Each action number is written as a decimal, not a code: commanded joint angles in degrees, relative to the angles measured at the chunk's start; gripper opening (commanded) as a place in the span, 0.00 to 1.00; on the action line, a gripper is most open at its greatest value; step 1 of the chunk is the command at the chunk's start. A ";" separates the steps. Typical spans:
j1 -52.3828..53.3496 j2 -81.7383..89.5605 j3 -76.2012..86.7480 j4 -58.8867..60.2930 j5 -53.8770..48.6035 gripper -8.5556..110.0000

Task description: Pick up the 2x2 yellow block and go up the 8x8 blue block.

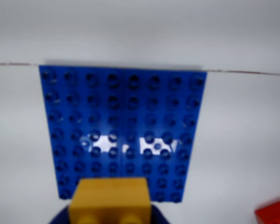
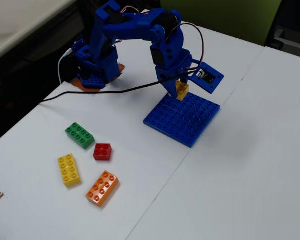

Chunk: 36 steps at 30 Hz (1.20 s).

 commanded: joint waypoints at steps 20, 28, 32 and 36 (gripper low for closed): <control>-0.53 0.44 -2.64 -0.18 0.88 0.07; -0.44 0.44 -3.34 -0.88 2.20 0.07; -0.44 0.44 -3.52 -0.97 2.20 0.07; -0.44 0.35 -4.75 -0.97 2.90 0.07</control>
